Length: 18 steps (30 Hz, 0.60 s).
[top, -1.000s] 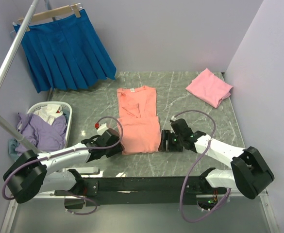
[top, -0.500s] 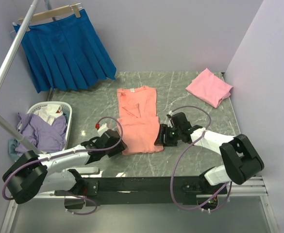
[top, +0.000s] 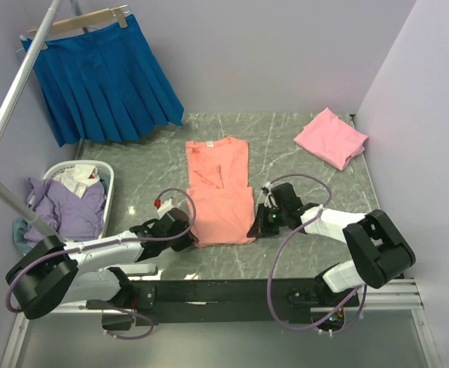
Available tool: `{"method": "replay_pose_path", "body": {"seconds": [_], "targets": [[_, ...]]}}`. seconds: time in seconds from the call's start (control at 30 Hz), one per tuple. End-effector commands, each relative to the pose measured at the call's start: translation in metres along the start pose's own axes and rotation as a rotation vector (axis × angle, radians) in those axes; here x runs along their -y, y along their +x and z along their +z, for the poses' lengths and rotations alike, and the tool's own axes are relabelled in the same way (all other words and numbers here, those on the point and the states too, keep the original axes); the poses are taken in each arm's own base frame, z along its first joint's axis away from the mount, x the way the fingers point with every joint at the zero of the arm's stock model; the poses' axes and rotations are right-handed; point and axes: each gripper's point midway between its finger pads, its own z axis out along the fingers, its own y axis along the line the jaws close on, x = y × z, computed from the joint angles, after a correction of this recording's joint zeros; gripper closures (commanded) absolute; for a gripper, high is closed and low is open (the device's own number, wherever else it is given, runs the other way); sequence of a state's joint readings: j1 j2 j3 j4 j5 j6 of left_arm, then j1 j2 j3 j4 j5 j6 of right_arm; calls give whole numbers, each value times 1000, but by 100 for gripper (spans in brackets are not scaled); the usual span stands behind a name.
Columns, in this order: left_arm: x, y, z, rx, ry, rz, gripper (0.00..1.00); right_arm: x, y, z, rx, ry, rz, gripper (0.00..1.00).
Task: Fold and stack the t-shirts
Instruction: Grab one side of the 2/3 rectangular tshirt with both arms, then fold the long partially folded tshirt into a neat square
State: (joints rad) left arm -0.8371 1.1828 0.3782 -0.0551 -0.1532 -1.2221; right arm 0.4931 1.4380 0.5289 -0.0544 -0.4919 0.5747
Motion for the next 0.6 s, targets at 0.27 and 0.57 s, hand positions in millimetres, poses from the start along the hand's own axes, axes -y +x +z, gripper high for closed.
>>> {"method": "replay_pose_path", "body": {"seconds": [0.27,0.57], "targets": [[0,-13,-44,22,-65,81,99,-17,2,-36,61,-22,-49,100],[27,-29,-56,53,-32,93,99,-43,-11,-56,110,-71,-93,100]]}}
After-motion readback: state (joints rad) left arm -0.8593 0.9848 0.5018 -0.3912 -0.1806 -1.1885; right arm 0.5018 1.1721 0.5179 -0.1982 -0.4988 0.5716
